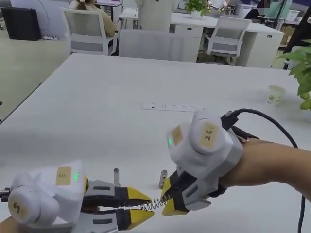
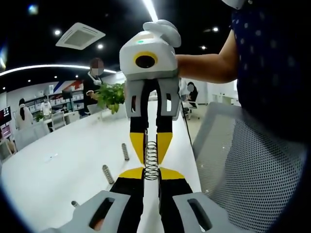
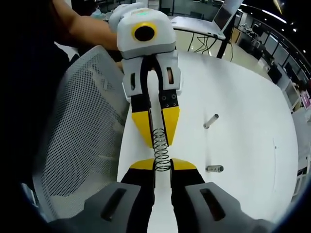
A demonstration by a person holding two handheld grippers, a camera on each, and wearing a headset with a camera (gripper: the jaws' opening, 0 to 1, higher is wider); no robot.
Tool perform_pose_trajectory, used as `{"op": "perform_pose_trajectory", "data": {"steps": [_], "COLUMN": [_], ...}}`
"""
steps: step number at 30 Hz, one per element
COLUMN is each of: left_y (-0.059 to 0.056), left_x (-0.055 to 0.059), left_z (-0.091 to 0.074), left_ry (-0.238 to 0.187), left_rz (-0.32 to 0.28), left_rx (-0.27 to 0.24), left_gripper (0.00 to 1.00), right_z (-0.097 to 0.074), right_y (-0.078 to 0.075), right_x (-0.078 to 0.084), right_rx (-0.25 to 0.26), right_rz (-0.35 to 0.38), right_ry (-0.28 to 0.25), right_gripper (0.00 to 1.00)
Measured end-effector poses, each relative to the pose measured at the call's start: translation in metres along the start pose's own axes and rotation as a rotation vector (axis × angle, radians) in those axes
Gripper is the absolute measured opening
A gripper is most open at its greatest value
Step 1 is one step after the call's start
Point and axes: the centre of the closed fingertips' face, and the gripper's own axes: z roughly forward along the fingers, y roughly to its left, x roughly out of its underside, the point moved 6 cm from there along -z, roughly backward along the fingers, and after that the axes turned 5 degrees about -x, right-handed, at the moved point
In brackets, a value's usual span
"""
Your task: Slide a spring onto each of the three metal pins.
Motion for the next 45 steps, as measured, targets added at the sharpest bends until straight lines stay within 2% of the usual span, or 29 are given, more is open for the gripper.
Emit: {"op": "perform_pose_trajectory", "data": {"steps": [13, 31, 45], "left_y": [-0.002, 0.000, 0.000], "left_x": [0.002, 0.001, 0.004], "left_z": [0.002, 0.001, -0.001], "left_ry": [0.011, -0.002, -0.002], "left_rz": [-0.001, -0.005, -0.019], "left_rx": [0.009, -0.002, -0.013], "left_gripper": [0.02, 0.03, 0.03], "right_z": [-0.006, -0.005, -0.001], "right_y": [0.005, 0.006, 0.004], "right_x": [-0.022, -0.037, -0.039], "right_rx": [-0.004, 0.003, -0.003], "right_rz": [-0.024, -0.057, -0.061], "right_ry": [-0.055, -0.058, -0.042], "right_gripper": [0.09, 0.08, 0.08]}}
